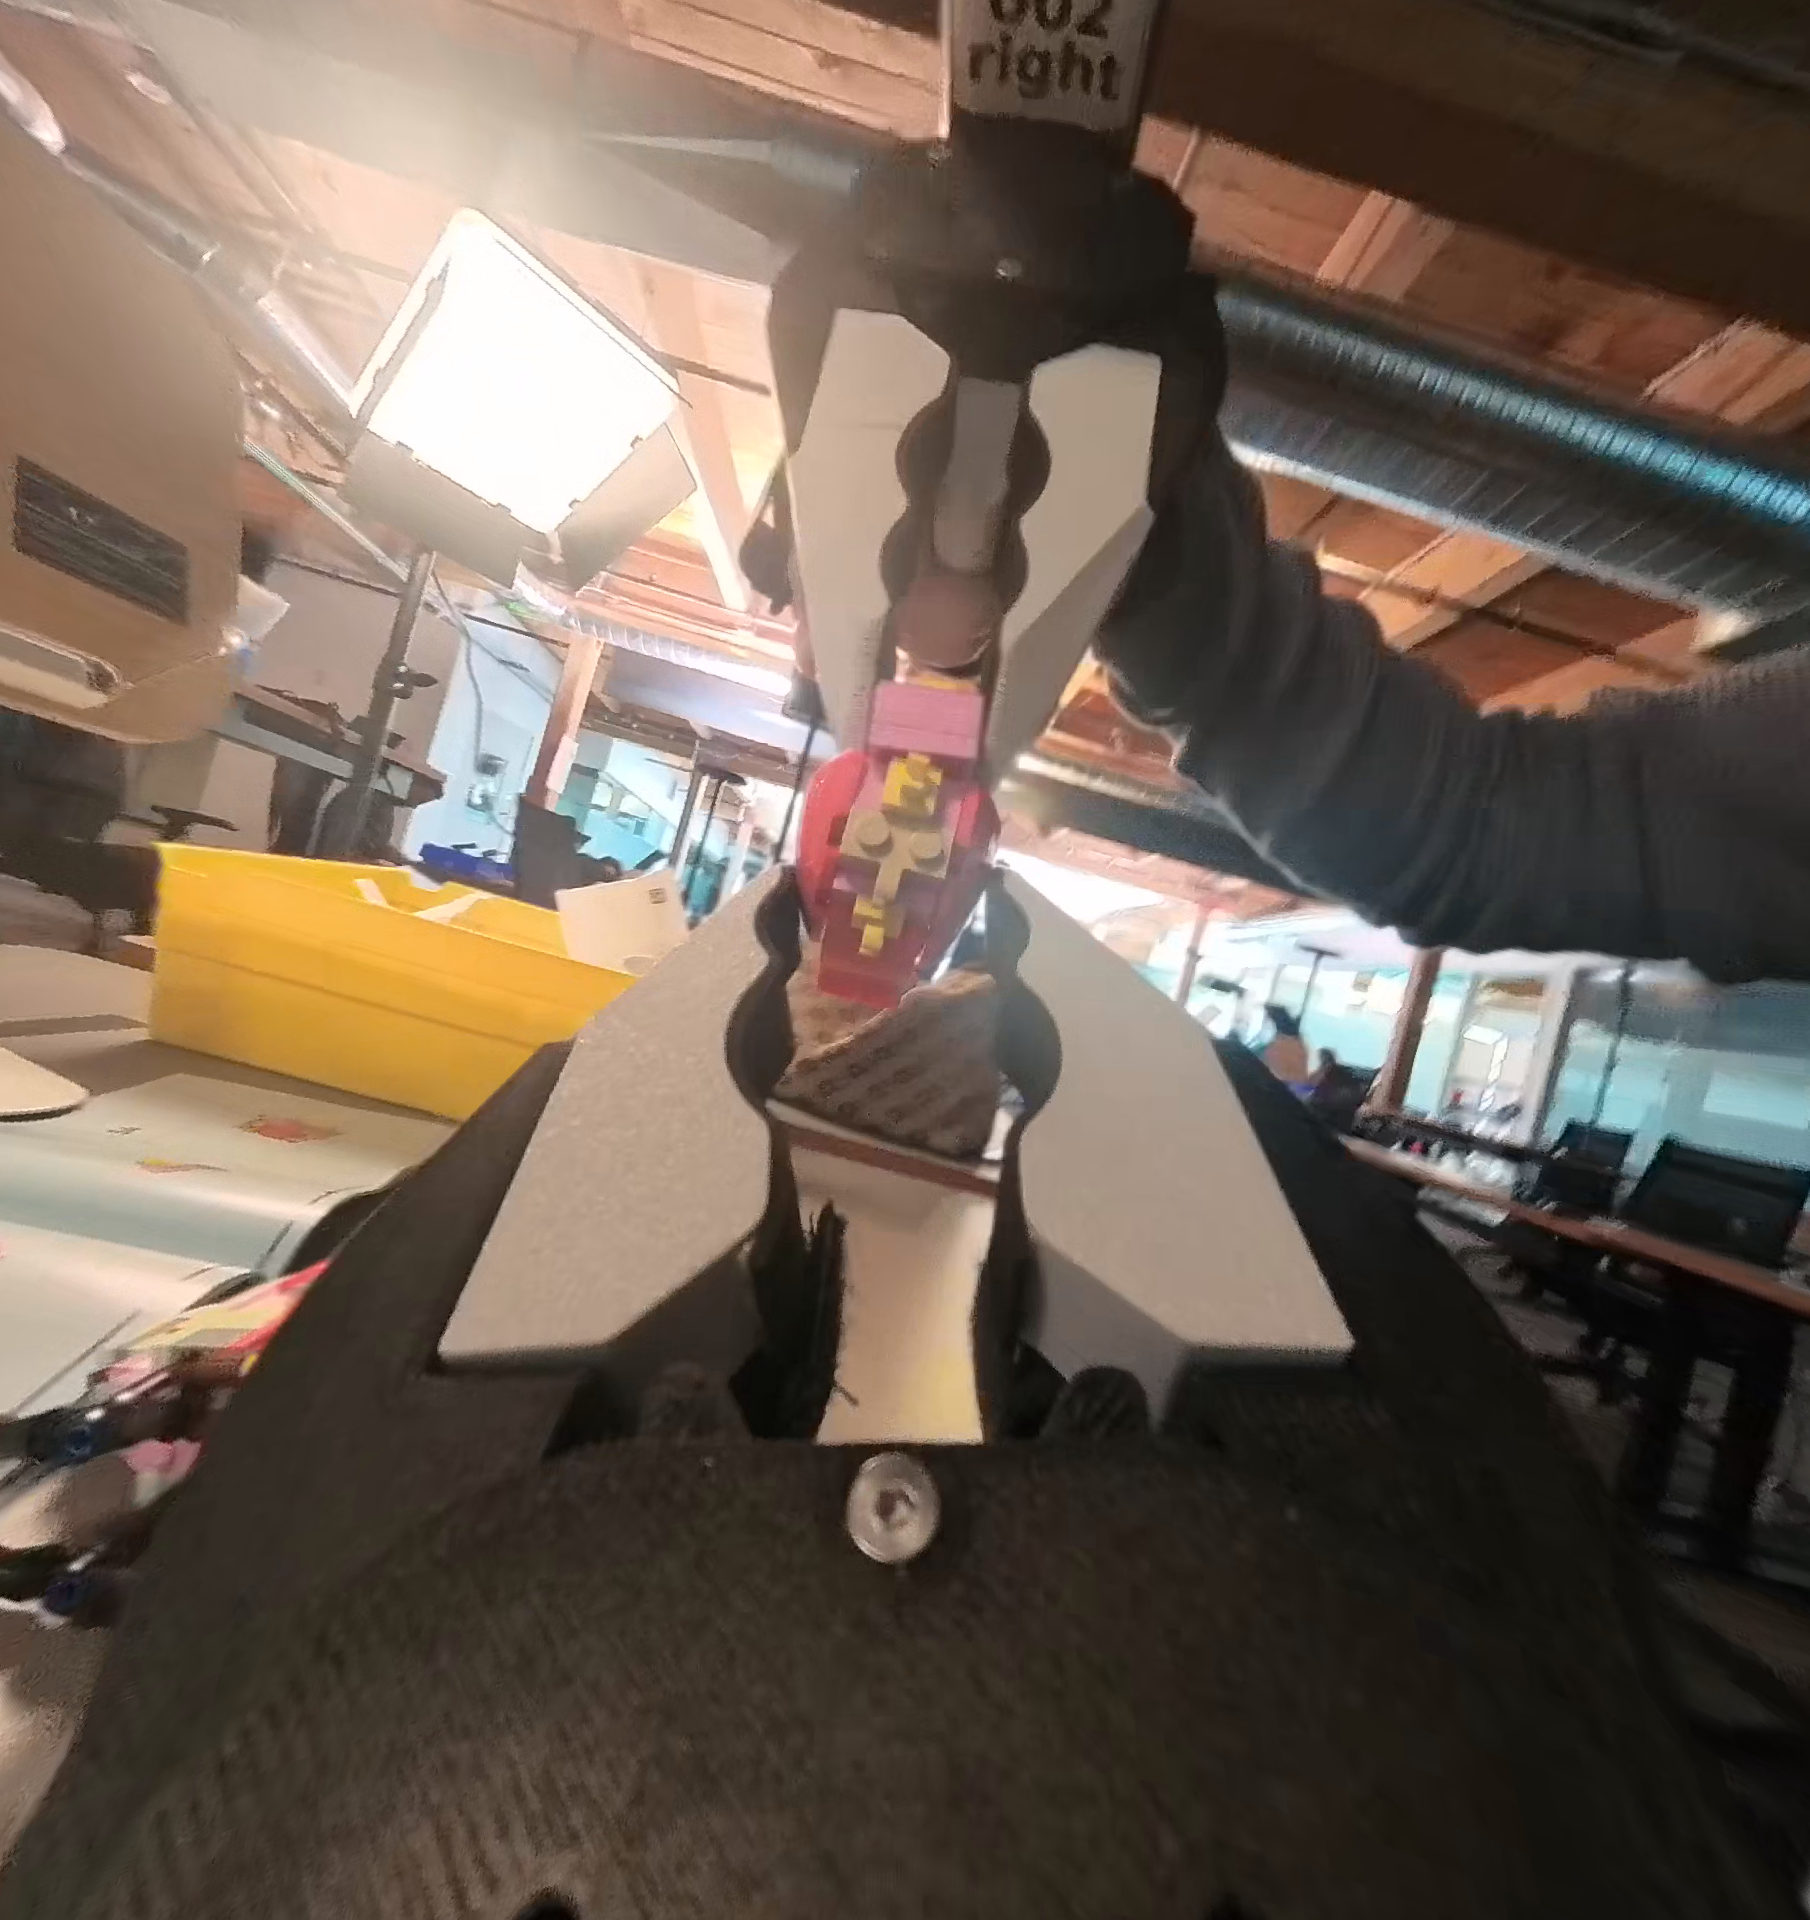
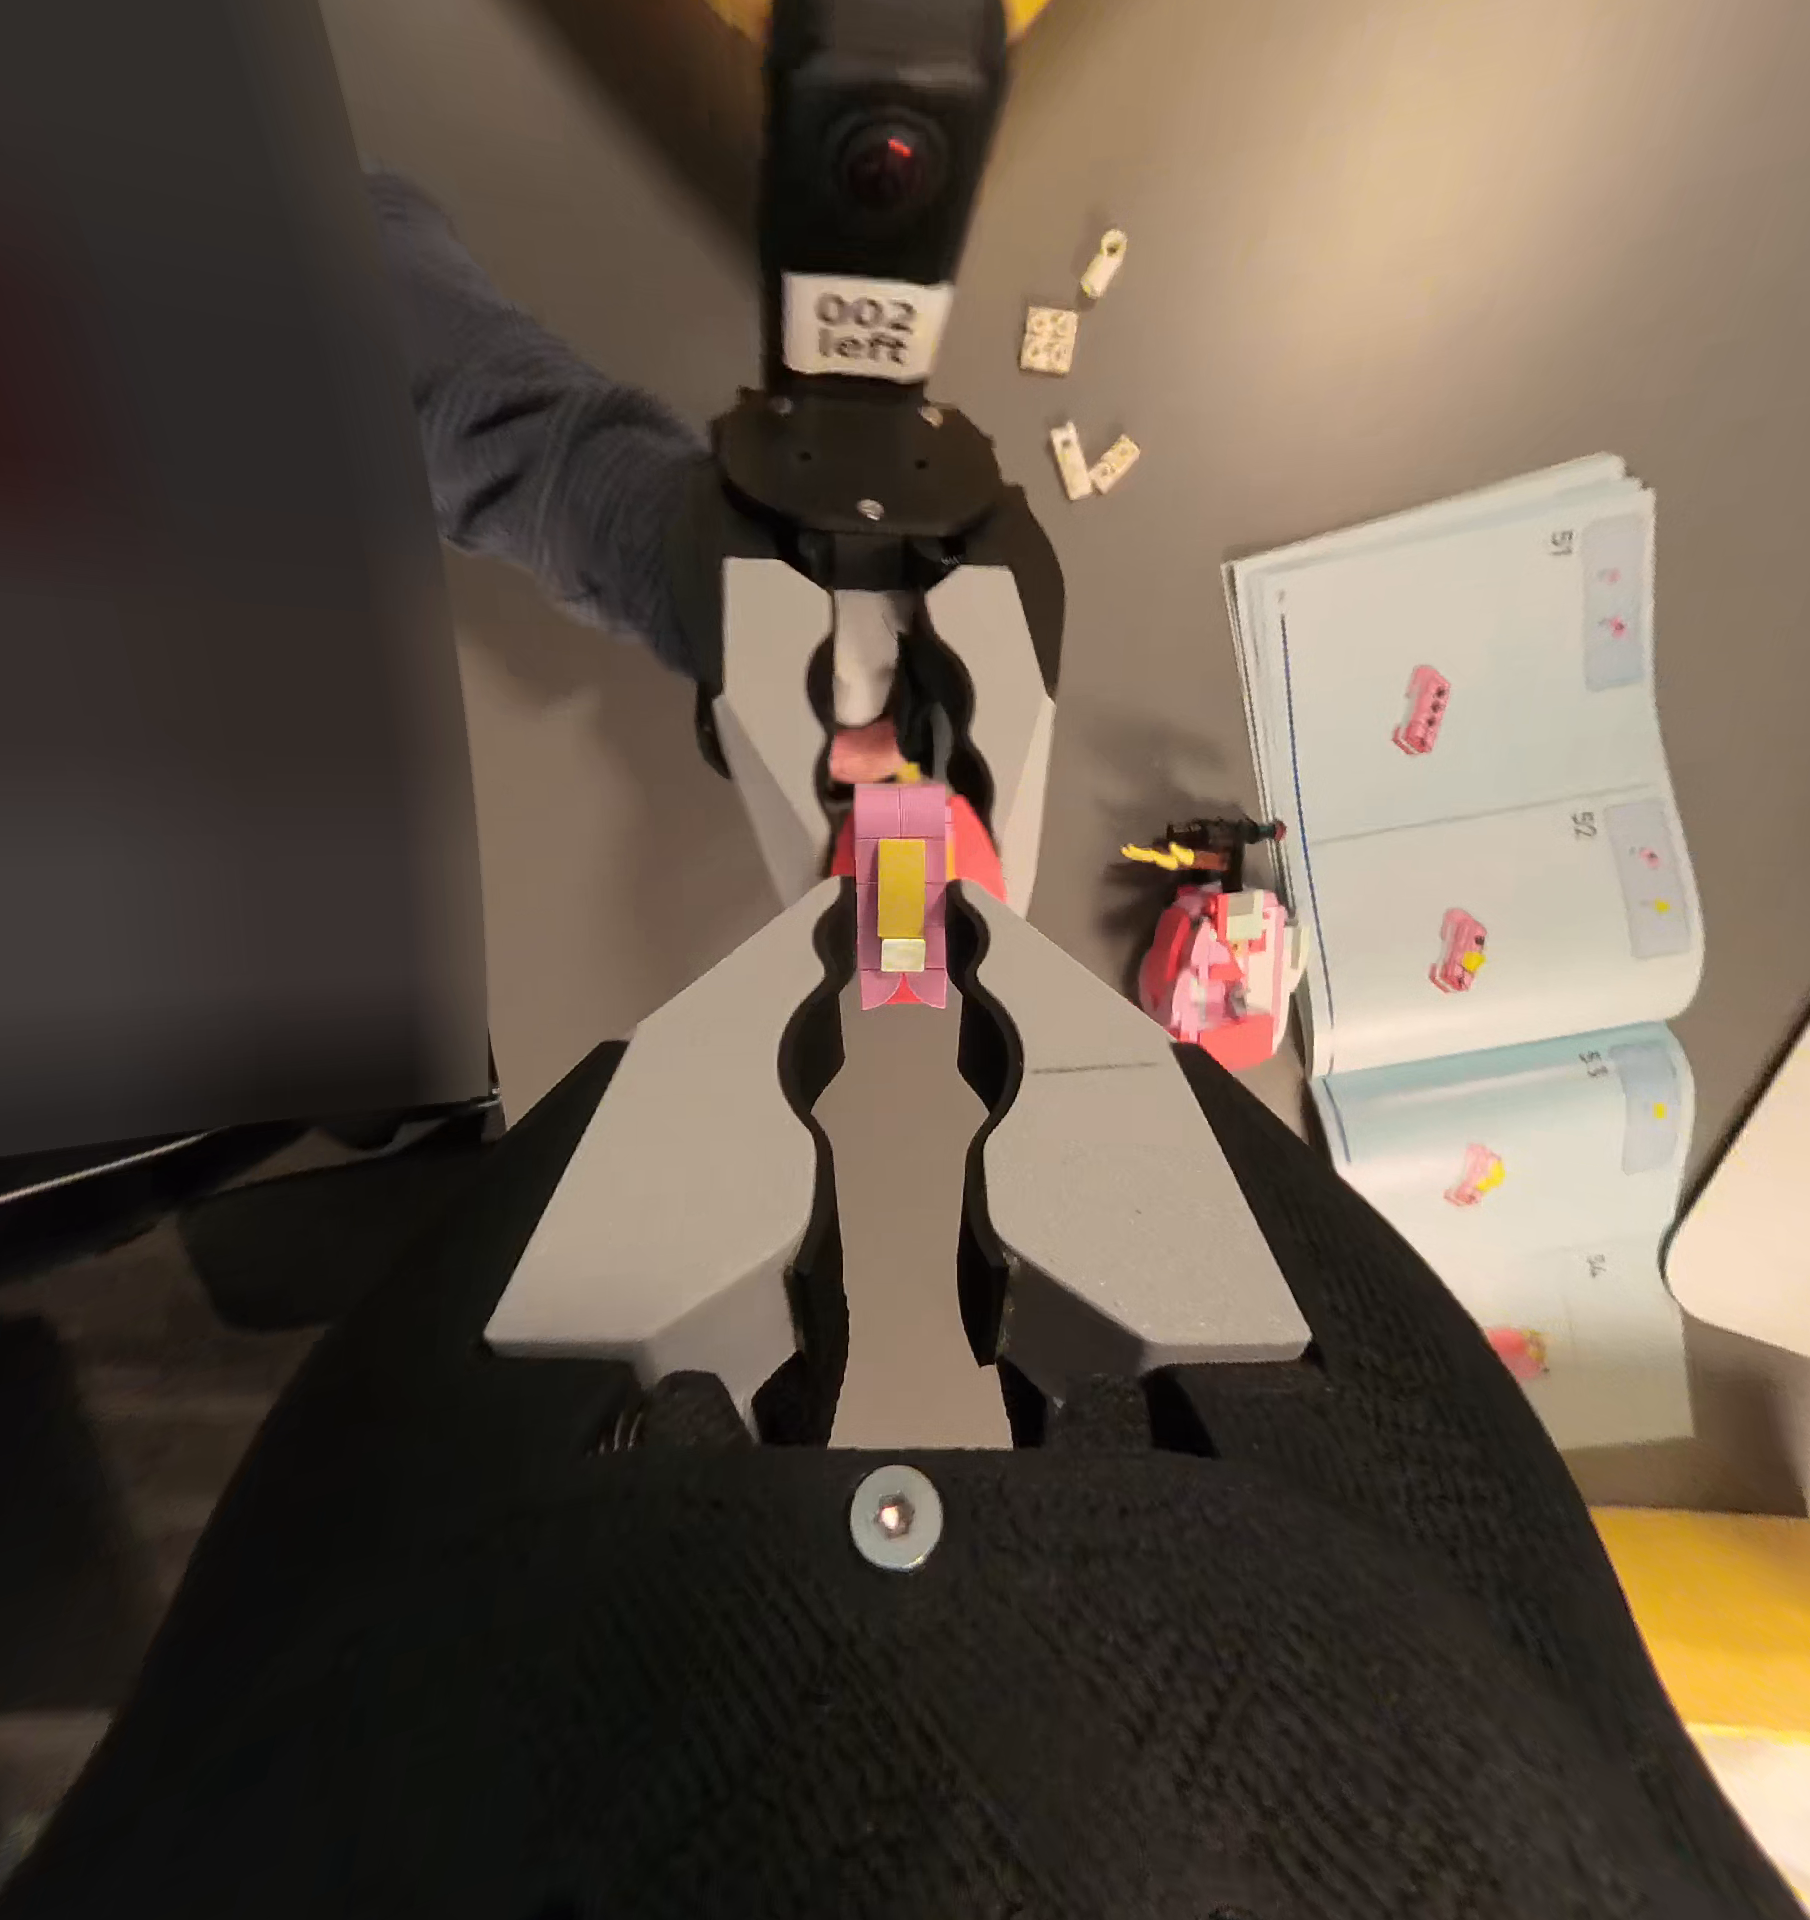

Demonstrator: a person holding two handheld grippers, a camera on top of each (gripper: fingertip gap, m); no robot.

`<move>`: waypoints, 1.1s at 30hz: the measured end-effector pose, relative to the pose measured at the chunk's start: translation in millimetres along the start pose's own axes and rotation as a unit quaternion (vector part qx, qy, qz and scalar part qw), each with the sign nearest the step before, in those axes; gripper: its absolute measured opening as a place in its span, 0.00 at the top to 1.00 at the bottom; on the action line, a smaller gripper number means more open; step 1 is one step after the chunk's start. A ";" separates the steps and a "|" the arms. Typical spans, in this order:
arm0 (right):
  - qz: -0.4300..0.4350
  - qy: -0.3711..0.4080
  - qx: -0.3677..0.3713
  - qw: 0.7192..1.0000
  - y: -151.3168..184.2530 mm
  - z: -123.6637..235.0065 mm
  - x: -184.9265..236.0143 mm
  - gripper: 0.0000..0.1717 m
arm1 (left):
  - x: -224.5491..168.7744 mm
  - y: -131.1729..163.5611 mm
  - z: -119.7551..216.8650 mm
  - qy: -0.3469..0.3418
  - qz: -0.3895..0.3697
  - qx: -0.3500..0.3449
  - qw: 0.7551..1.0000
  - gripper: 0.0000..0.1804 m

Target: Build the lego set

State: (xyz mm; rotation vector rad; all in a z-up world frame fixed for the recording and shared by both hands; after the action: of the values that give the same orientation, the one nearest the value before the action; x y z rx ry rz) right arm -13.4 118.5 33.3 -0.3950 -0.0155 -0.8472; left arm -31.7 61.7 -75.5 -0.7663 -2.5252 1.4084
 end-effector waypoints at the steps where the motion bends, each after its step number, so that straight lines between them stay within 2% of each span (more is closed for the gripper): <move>1: 0.001 0.000 0.001 1.000 -3.9 -0.5 0.2 0.91 | 1.6 -1.7 1.7 0.002 0.022 -0.013 1.000 0.81; 3: 0.000 0.005 0.009 1.000 -11.5 -0.5 -0.6 0.91 | 4.2 -5.5 4.7 0.003 0.047 -0.037 0.998 0.81; 11: -0.016 0.014 0.055 0.998 -41.0 0.0 -1.3 0.91 | 11.1 -20.4 15.4 0.000 0.067 -0.099 0.993 0.81; 22: -0.021 0.018 0.092 0.995 -47.1 -1.2 -1.2 0.91 | 11.2 -21.7 16.7 0.007 0.056 -0.096 0.994 0.81; 33: -0.016 0.028 0.089 0.996 -50.4 -0.9 2.5 0.91 | 12.4 -24.7 19.4 0.007 0.061 -0.115 0.992 0.81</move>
State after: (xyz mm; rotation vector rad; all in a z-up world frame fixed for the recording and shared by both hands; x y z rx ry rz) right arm -48.8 86.4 49.7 -0.2045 -0.0446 -0.8814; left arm -58.3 42.8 -67.1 -0.9811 -2.7017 1.1518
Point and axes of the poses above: each gripper's, where its closed fingertips meet, z back along the fingers, y out of its underside, x = y × z across the jaws, the point moved 7 cm from there along z, back along the fingers, and after that the axes turned 11 degrees about -z, right-handed, at the moved point
